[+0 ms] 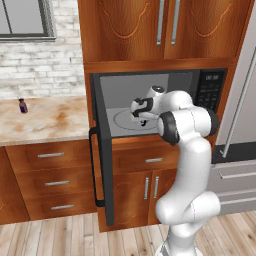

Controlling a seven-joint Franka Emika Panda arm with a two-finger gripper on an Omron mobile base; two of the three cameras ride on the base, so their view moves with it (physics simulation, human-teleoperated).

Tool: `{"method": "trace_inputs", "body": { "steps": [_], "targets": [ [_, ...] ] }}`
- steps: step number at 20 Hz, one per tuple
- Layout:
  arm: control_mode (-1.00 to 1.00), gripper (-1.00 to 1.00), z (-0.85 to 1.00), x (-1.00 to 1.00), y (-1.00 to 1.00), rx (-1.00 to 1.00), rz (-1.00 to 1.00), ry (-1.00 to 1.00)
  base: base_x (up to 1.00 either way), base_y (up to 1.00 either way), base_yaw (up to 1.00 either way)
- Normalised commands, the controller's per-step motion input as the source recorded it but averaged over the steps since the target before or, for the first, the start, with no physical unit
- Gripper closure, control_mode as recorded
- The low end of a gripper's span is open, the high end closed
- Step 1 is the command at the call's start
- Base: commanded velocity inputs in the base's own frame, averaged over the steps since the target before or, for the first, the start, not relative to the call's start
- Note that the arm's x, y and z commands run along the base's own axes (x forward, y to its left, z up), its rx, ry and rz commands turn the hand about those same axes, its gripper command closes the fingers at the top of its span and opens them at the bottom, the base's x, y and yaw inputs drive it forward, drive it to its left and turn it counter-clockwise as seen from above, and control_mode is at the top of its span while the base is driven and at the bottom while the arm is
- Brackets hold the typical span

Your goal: Pick the mug from the counter and place it inside the microwave. Then close the microwave.

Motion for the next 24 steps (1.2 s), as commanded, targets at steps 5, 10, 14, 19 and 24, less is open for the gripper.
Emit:
{"method": "trace_inputs", "body": {
  "steps": [5,10,14,19,24],
  "targets": [
    [-1.0,1.0,-0.15,0.14,0.0,0.0,0.0,0.0,0.0,0.0,0.0],
    [-1.0,1.0,-0.05,0.1,0.0,0.0,0.0,0.0,0.0,0.0,0.0],
    [-1.0,-1.0,0.0,0.0,0.0,0.0,0.0,0.0,0.0,0.0,0.0],
    [-1.0,-1.0,0.0,0.0,0.0,0.0,0.0,0.0,0.0,0.0,0.0],
    [-1.0,-1.0,0.0,-0.22,0.0,0.0,0.0,-0.03,0.0,0.0,0.0]
  ]
}}
